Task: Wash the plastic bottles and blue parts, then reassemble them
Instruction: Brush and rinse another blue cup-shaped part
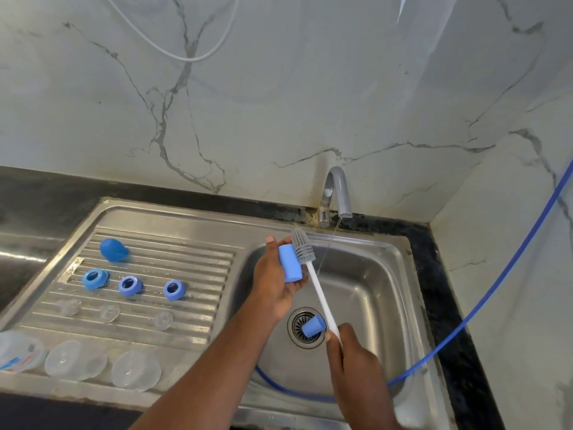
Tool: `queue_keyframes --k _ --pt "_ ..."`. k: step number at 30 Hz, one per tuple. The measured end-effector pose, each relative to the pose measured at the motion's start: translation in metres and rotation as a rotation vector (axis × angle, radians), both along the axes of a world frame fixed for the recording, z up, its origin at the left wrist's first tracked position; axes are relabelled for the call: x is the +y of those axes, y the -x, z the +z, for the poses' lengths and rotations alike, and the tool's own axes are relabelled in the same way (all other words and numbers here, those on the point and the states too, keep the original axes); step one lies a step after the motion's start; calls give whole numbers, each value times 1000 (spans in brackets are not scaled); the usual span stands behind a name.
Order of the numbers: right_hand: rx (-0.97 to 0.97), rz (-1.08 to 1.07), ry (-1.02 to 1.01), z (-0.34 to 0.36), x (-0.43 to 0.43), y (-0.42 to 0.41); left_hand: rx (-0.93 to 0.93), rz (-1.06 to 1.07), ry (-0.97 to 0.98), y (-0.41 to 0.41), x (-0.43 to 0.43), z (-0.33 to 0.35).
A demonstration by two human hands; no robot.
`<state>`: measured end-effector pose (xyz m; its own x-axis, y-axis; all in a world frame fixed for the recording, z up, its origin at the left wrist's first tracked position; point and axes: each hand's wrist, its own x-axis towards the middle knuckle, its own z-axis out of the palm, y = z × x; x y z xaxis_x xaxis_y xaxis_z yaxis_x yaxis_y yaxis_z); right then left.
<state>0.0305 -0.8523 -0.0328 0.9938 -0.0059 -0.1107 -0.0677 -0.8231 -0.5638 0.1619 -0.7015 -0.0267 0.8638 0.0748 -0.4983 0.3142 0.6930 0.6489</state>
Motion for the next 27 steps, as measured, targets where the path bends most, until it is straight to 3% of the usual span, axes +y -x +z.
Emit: queue_keyframes --k 6,9,12,24,27 --pt "39 -17 29 -2 -7 14 -55 8 73 -17 14 10" --pt "22 4 3 1 -4 0 -111 -61 -61 -10 5 10" --pt "15 33 8 2 1 -9 -162 -1 -48 -6 -3 12" --pt "46 20 68 -4 4 -2 -70 92 30 -5 5 1" --pt "75 11 122 -9 1 14 -66 73 -59 -7 16 -1"
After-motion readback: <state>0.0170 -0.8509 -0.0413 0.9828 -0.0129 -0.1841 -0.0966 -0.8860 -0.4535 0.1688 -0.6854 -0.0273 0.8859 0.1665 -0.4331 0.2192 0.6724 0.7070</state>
